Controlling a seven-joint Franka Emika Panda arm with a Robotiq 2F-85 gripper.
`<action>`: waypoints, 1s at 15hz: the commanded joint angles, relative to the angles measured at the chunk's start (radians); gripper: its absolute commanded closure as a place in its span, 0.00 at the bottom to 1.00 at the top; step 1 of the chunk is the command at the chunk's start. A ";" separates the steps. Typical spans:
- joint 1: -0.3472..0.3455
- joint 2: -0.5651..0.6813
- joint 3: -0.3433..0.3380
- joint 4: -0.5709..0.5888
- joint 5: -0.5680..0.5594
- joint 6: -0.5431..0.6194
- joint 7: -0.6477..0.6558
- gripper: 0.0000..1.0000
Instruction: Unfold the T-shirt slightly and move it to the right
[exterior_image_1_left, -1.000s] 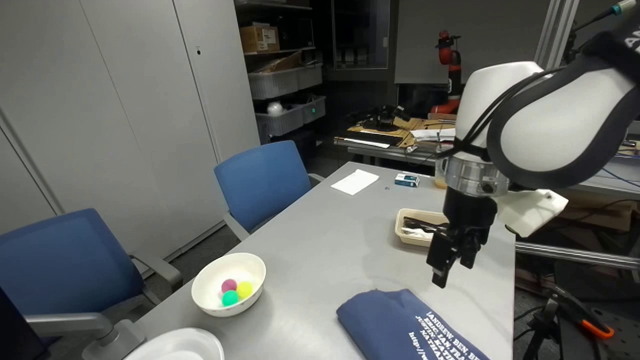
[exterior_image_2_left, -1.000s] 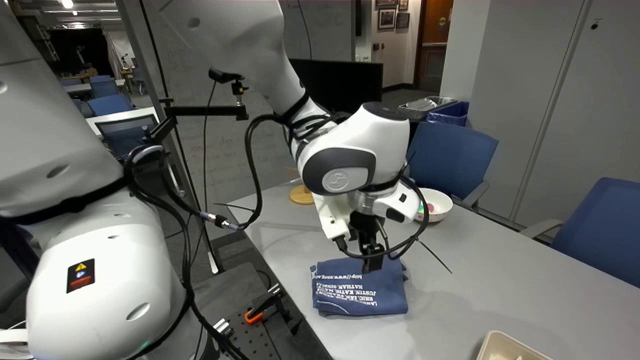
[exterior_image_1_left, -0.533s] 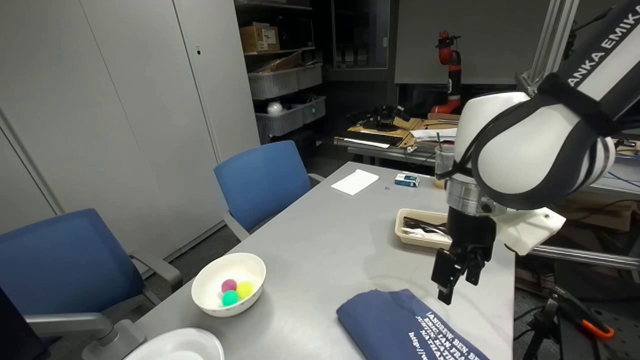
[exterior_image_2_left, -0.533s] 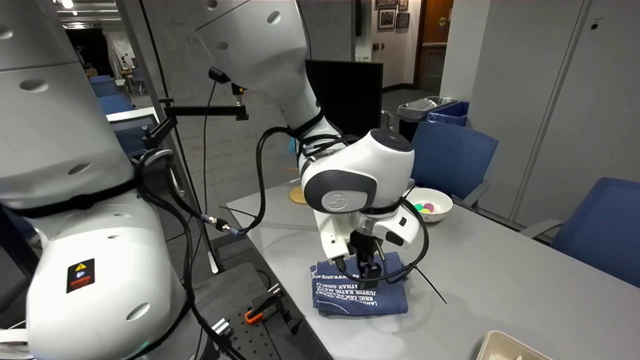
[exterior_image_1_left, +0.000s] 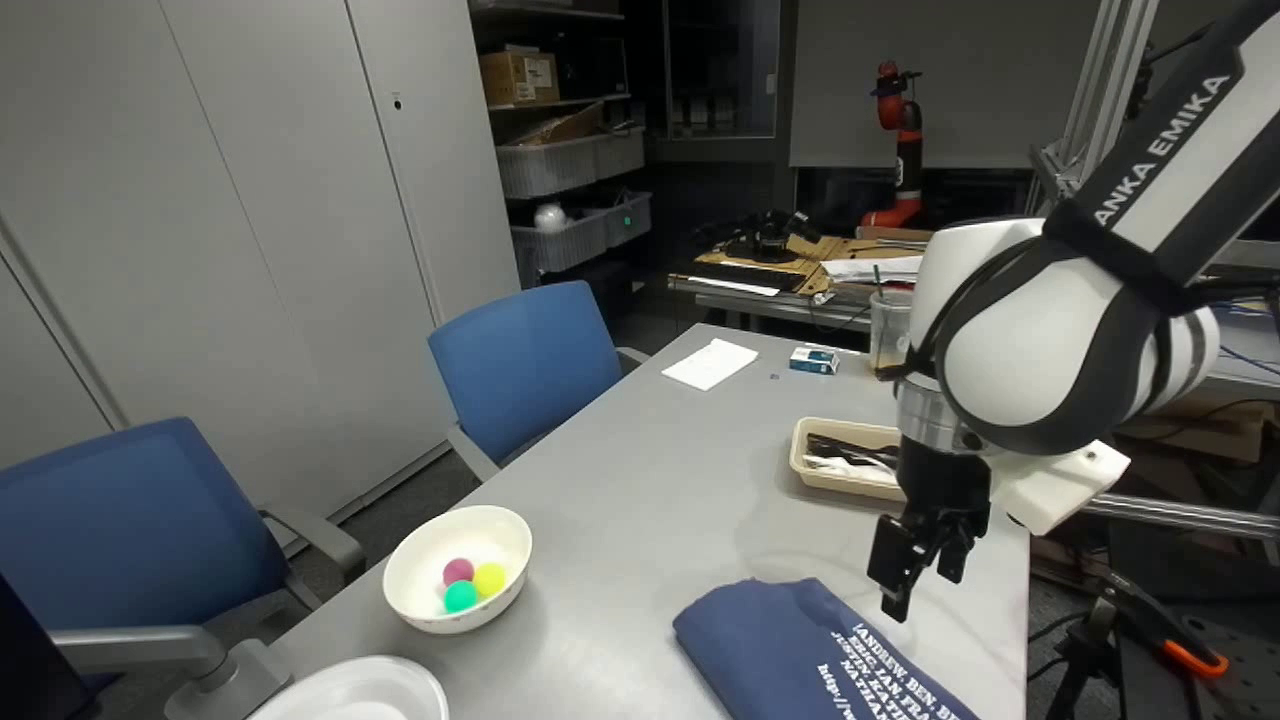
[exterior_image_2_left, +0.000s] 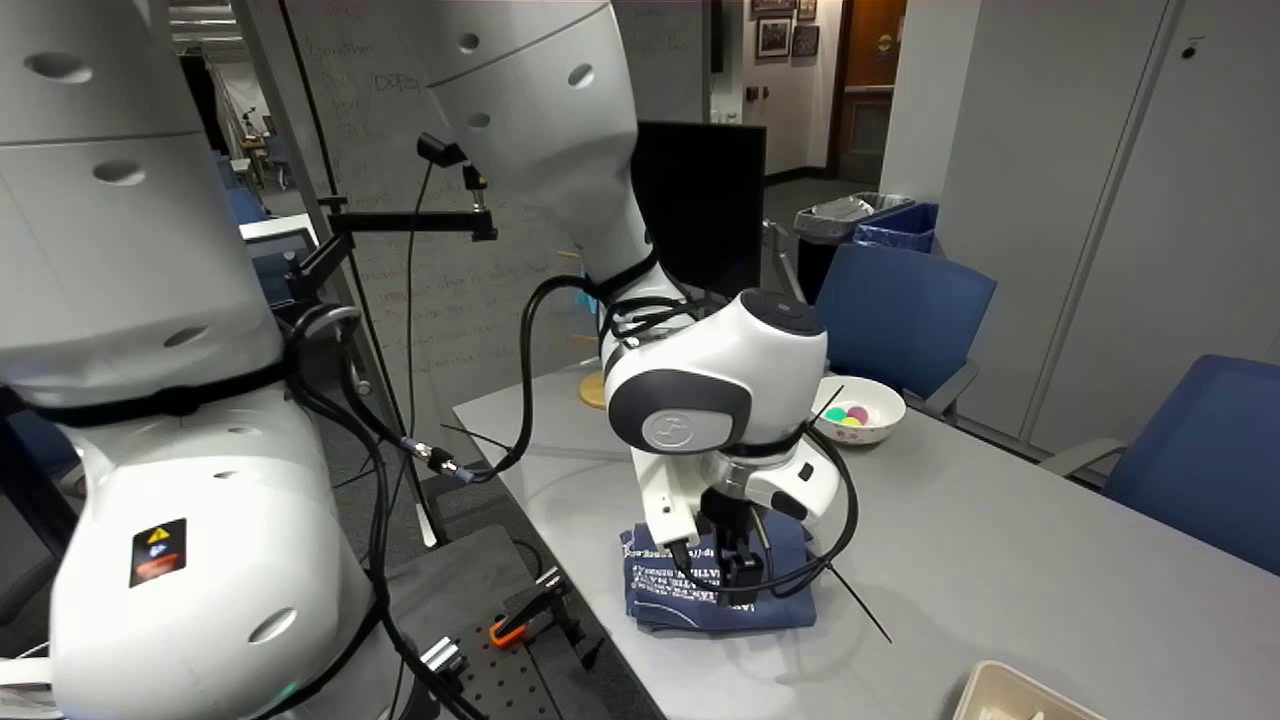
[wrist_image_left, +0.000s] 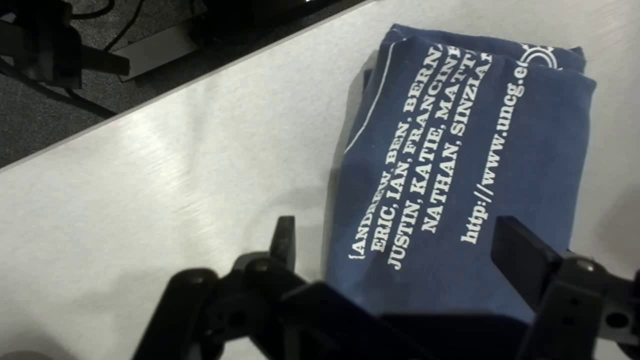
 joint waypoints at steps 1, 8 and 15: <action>-0.016 0.095 0.015 0.000 0.097 0.104 -0.108 0.00; -0.073 0.195 0.135 0.045 0.413 0.175 -0.397 0.00; -0.143 0.324 0.209 0.125 0.675 0.185 -0.662 0.00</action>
